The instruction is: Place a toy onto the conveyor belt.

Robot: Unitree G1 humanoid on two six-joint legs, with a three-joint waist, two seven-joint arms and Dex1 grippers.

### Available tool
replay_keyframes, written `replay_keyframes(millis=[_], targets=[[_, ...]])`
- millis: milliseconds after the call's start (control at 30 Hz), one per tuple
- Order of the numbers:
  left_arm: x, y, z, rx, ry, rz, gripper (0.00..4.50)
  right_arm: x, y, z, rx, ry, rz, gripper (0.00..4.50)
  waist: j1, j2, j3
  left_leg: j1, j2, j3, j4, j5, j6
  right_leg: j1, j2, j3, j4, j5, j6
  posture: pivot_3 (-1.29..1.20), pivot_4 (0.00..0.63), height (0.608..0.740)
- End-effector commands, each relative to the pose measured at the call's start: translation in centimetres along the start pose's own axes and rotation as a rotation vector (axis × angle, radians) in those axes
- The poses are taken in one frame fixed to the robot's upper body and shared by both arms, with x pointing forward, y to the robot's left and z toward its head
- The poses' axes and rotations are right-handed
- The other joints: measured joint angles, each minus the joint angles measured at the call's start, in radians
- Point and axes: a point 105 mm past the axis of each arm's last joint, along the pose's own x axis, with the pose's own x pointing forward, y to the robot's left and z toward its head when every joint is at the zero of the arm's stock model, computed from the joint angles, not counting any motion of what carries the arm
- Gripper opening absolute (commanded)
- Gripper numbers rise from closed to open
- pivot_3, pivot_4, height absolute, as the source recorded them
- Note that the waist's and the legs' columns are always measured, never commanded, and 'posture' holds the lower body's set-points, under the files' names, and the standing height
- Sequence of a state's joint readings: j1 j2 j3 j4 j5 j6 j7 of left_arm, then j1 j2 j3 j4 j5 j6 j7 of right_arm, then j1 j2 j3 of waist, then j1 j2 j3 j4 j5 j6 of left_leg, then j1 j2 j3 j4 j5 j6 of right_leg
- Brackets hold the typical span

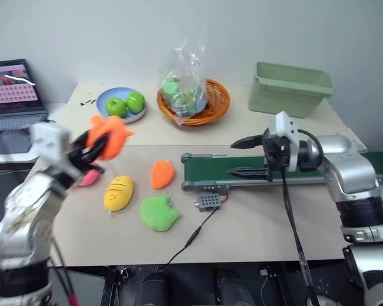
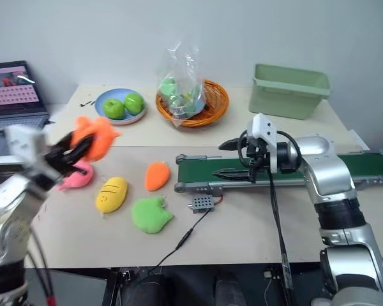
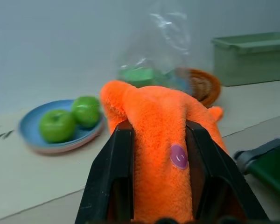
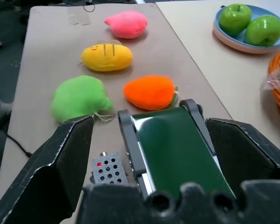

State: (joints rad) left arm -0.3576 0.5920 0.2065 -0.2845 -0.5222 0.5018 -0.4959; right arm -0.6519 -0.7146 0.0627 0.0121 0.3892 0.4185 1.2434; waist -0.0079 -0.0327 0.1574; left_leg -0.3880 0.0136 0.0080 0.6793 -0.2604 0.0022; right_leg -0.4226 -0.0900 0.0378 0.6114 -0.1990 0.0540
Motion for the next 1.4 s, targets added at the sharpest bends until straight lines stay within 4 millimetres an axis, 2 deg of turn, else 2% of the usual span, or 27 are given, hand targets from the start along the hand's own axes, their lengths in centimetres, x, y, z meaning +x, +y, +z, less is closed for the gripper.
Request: replay_keyframes(millis=[33,167,233,300,533,633,1000,1067,1133,1167,1300,1400], targets=[[2.6,-1.7,-1.0,-0.003,0.042,-0.122,1.38,-1.2,0.2,1.4,-0.031,-0.031,-0.05,4.5,-0.003,0.0,0.0,0.0,0.0,0.0,0.0,0.0,0.0,0.0,0.0,0.0,0.0,0.0,0.0,0.0,0.15,0.74],[5.1,-2.9,-1.3,-0.023,0.056,-0.208,1.38,-1.8,0.4,1.5,-0.026,-0.023,-0.08,4.5,-0.01,-0.001,0.001,-0.002,0.0,0.0,0.0,0.0,0.0,-0.002,0.0,0.0,0.0,0.0,0.001,0.0,0.15,0.74],[7.3,-4.8,-1.6,-0.037,0.068,-0.287,1.38,-2.3,0.7,1.6,-0.026,-0.02,-0.1,4.5,-0.006,-0.001,0.001,-0.002,0.0,0.0,0.0,0.0,0.0,-0.002,0.001,0.001,0.0,0.0,0.001,0.0,0.15,0.74],[8.7,-6.3,-2.0,-0.057,0.086,-0.343,1.38,-2.5,0.9,1.7,-0.025,-0.02,-0.114,4.5,-0.001,-0.001,0.001,-0.002,0.0,0.0,0.0,0.0,0.0,-0.001,0.0,0.0,-0.001,0.0,0.001,0.0,0.15,0.74],[10.4,-10.2,-4.2,-0.065,0.128,-0.475,1.38,-3.0,1.6,1.8,-0.013,-0.018,-0.158,4.5,-0.004,-0.001,0.001,-0.003,-0.001,0.0,0.0,0.0,0.001,-0.001,0.0,0.0,-0.001,0.0,0.001,0.0,0.15,0.74],[10.9,-10.8,-4.7,-0.043,0.136,-0.494,1.38,-3.1,1.7,1.9,-0.011,-0.017,-0.171,4.5,-0.005,-0.001,0.001,-0.003,-0.001,0.0,0.001,0.0,0.001,-0.002,0.0,0.001,-0.001,0.0,0.001,0.0,0.15,0.74],[11.5,-9.7,-6.3,0.004,0.159,-0.472,1.38,-2.7,1.5,3.1,-0.038,-0.029,-0.186,4.5,-0.004,-0.001,0.002,-0.003,-0.001,-0.001,0.001,0.0,0.001,-0.001,0.0,0.001,-0.001,0.0,0.002,0.0,0.15,0.74],[11.6,-9.9,-6.4,-0.027,0.158,-0.47,1.94,-2.8,1.7,3.1,-0.039,-0.026,-0.183,4.5,-0.003,-0.001,0.002,-0.003,-0.001,-0.001,0.001,0.0,0.001,-0.001,0.0,0.0,-0.001,0.0,0.002,0.0,0.15,0.74],[11.5,-10.1,-6.6,-0.046,0.158,-0.477,2.29,-2.9,1.8,3.0,-0.037,-0.023,-0.182,4.5,-0.002,-0.001,0.002,-0.003,-0.001,-0.001,0.001,0.0,0.001,-0.001,0.0,0.0,-0.001,0.0,0.002,0.0,0.15,0.74],[11.4,-10.2,-6.7,-0.053,0.16,-0.479,2.83,-2.9,1.8,2.9,-0.036,-0.019,-0.183,4.5,-0.002,-0.001,0.002,-0.003,-0.001,-0.001,0.001,0.0,0.001,-0.001,0.0,0.0,-0.001,0.0,0.002,0.0,0.15,0.74],[11.1,-10.3,-6.9,-0.075,0.165,-0.482,4.3,-3.1,1.8,2.8,-0.033,-0.014,-0.187,4.5,-0.002,-0.001,0.002,-0.003,-0.001,-0.001,0.001,0.0,0.001,-0.001,0.0,0.0,-0.001,0.0,0.002,0.0,0.15,0.74],[11.2,-10.0,-6.6,-0.088,0.159,-0.47,4.41,-3.2,1.8,2.8,-0.031,-0.011,-0.188,4.5,-0.002,-0.001,0.002,-0.003,-0.001,-0.001,0.001,0.0,0.001,-0.001,0.0,0.0,-0.001,0.0,0.002,0.0,0.15,0.74]])
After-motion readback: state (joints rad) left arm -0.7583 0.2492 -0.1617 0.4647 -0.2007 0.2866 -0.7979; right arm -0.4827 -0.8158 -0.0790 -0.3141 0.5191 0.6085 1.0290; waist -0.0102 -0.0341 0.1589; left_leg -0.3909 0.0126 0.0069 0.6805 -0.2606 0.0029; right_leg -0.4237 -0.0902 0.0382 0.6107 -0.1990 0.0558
